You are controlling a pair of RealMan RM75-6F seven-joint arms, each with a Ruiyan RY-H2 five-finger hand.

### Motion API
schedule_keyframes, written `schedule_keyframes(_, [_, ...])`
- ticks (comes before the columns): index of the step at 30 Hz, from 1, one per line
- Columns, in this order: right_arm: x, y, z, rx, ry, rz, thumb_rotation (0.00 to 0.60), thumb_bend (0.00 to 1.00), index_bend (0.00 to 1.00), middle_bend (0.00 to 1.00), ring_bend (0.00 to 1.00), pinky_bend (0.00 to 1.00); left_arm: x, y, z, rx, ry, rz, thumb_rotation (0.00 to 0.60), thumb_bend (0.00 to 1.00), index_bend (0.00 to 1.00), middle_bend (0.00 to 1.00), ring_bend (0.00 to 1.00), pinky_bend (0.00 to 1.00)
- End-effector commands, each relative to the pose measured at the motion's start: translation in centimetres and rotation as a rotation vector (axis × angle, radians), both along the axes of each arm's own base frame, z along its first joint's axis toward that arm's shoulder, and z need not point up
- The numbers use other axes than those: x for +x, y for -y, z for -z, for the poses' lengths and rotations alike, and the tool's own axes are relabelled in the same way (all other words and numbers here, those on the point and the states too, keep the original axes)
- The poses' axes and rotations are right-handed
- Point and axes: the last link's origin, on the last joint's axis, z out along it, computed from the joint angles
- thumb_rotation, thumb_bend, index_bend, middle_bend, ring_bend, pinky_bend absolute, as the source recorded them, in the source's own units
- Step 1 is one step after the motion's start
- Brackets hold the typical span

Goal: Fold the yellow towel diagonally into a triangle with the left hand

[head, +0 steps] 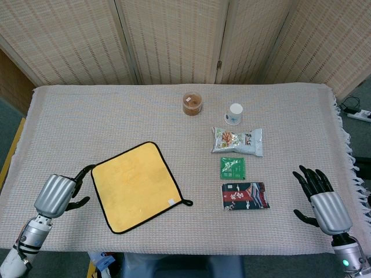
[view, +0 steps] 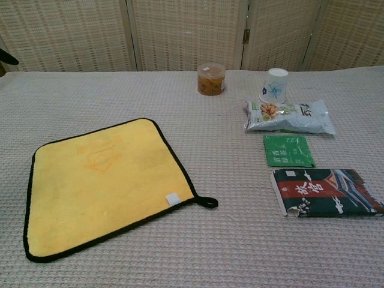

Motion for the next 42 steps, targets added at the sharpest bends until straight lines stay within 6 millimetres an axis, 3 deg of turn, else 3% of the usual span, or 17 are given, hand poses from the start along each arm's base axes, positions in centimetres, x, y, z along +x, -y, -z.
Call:
schedule_keyframes(1, [-0.2, 0.3, -0.1, -0.003, 0.009, 0.005, 0.600, 0.24, 0.00, 0.00, 0.00, 0.00, 1.9, -2.5, 2.3, -0.082, 0.084, -0.016, 0.600, 0.29, 0.33, 1.00, 1.00, 1.00])
schedule_keyframes(5, [-0.6, 0.4, -0.3, 0.000, 0.020, 0.005, 0.600, 0.24, 0.00, 0.00, 0.00, 0.00, 3.3, -4.8, 4.7, -0.151, 0.092, -0.023, 0.600, 0.30, 0.35, 1.00, 1.00, 1.00])
schedule_keyframes(12, [-1.3, 0.0, -0.9, -0.014, 0.036, 0.024, 0.600, 0.24, 0.00, 0.00, 0.00, 0.00, 5.5, -8.2, 8.7, -0.247, 0.099, -0.040, 0.600, 0.44, 0.35, 1.00, 1.00, 1.00])
schedule_keyframes(20, [-2.1, 0.0, -1.3, -0.012, 0.057, 0.055, 0.600, 0.24, 0.00, 0.00, 0.00, 0.00, 7.3, -11.8, 11.4, -0.256, 0.093, -0.030, 0.600, 0.49, 0.35, 1.00, 1.00, 1.00])
schedule_keyframes(42, [-6.0, 0.5, -3.5, -0.098, 0.096, 0.209, 0.600, 0.24, 0.00, 0.00, 0.00, 0.00, 7.0, -19.9, 16.2, -0.239, 0.030, -0.114, 0.600, 0.49, 0.36, 1.00, 1.00, 1.00])
